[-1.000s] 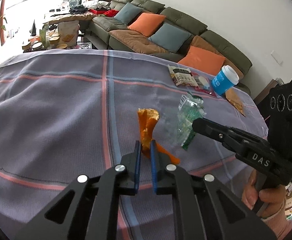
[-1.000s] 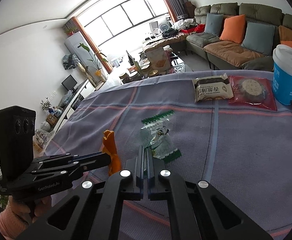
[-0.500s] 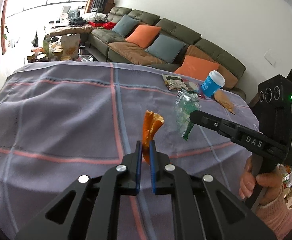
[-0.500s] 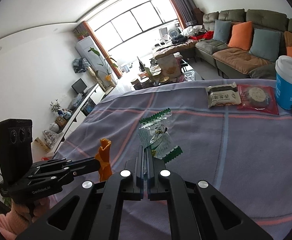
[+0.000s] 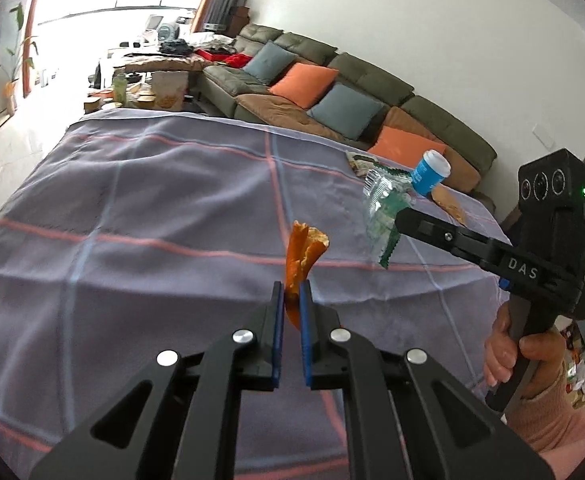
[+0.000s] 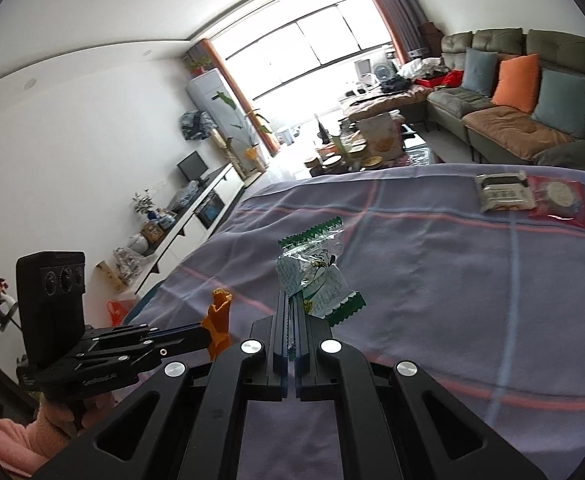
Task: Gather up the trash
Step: 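Lift the orange peel and plastic bag and carry both toward the teal basket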
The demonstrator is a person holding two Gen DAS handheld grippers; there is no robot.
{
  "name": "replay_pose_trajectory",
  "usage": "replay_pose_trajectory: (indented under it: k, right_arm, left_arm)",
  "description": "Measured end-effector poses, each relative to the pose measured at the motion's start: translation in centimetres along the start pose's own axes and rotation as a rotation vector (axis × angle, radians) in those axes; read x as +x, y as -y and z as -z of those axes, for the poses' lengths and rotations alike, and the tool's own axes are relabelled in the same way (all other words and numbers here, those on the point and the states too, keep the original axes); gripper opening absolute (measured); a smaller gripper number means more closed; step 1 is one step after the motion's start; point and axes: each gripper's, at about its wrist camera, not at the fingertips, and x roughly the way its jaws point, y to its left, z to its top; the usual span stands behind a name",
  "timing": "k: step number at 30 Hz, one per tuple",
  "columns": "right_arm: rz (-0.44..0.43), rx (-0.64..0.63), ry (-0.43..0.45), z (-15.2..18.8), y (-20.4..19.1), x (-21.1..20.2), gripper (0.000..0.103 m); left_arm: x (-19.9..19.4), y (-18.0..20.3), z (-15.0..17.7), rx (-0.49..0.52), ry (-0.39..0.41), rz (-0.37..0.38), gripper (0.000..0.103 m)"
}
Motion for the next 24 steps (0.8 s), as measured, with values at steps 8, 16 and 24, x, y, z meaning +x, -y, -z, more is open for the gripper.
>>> replay_pose_trajectory:
  k: [8,16,24]
  right_arm:
    - [-0.059,-0.038,-0.022,0.6,-2.6,1.5,0.002]
    - [-0.097,-0.071,-0.054,1.3,-4.7,3.0,0.002]
    - [-0.126,-0.096,-0.079,1.8,-6.5,4.2,0.002]
  left_arm:
    - [-3.1,-2.5,1.4,-0.057,0.039,-0.03,0.009]
    - [-4.8,-4.0,2.2,-0.089,0.062,-0.051,0.009]
    - [-6.2,-5.2,2.9,-0.124,0.08,-0.07,0.009]
